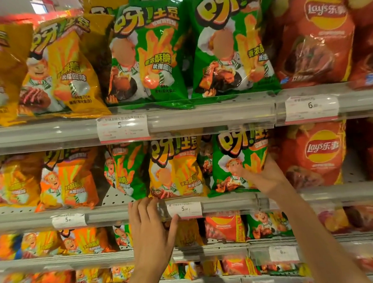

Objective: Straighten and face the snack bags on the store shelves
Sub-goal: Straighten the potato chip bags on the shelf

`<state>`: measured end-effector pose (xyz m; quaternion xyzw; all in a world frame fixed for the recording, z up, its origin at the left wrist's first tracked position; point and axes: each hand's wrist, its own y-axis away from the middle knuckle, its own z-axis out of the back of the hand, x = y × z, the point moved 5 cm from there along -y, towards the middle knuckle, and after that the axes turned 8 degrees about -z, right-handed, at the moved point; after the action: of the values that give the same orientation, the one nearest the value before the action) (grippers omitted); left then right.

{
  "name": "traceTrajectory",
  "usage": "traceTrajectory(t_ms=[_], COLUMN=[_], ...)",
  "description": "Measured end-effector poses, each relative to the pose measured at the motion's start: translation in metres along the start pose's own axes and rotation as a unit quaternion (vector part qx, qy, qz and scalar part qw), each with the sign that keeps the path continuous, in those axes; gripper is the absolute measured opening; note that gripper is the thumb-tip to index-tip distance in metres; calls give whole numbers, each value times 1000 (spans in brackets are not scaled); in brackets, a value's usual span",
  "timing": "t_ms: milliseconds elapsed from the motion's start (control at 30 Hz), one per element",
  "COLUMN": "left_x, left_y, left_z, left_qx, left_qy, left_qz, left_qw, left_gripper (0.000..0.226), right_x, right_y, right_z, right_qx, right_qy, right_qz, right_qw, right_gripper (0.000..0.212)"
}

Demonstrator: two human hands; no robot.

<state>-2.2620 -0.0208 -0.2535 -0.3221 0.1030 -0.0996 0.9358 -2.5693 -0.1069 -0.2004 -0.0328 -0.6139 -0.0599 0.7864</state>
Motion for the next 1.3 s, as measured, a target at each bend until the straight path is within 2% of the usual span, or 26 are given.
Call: traceTrajectory(t_ms=[200, 300, 400, 467, 600, 733, 833, 933, 1000, 1067, 1100, 1167, 1233, 1300], left_x=[1, 5, 8, 11, 24, 53, 84, 111, 123, 131, 133, 135, 137, 141], left_y=[0, 2, 4, 5, 7, 5, -6, -23, -35, -47, -52, -64, -77, -88], left_z=[4, 5, 5, 6, 18, 40, 57, 69, 72, 71, 70, 66, 59, 54], left_qx=[-17, -14, -14, -9, 28, 32, -3, -40, -42, -24, -8, 34, 73, 108], left_qy=[8, 14, 29, 45, 123, 234, 293, 320, 338, 365, 381, 406, 422, 444], left_qz=[-16, -22, -24, -34, -67, -76, -34, 12, 22, 39, 50, 66, 84, 109], left_qw=[1000, 1000, 999, 998, 990, 969, 955, 947, 940, 930, 923, 911, 900, 883], left_gripper=[54, 54, 53, 52, 52, 36, 31, 33, 35, 49, 58, 72, 80, 87], right_x=[1, 4, 11, 14, 22, 35, 47, 57, 56, 55, 57, 65, 71, 69], right_y=[23, 44, 70, 81, 101, 117, 118, 114, 108, 100, 95, 87, 77, 65], right_z=[2, -2, -8, -13, -32, -68, -99, -128, -144, -154, -158, -161, -158, -157], right_qx=[-114, -173, -246, -288, -367, -409, -382, -330, -275, -221, -199, -167, -155, -118], right_qy=[114, 125, 140, 159, 142, 188, 168, 156, 146, 147, 156, 149, 125, 120], right_qz=[-19, 31, 94, 106, 115, 153, 141, 139, 129, 99, 91, 103, 99, 43], right_qw=[987, 976, 954, 938, 912, 880, 898, 921, 941, 959, 963, 969, 975, 985], right_gripper=[83, 85, 79, 73, 58, 45, 52, 49, 62, 77, 77, 64, 63, 84])
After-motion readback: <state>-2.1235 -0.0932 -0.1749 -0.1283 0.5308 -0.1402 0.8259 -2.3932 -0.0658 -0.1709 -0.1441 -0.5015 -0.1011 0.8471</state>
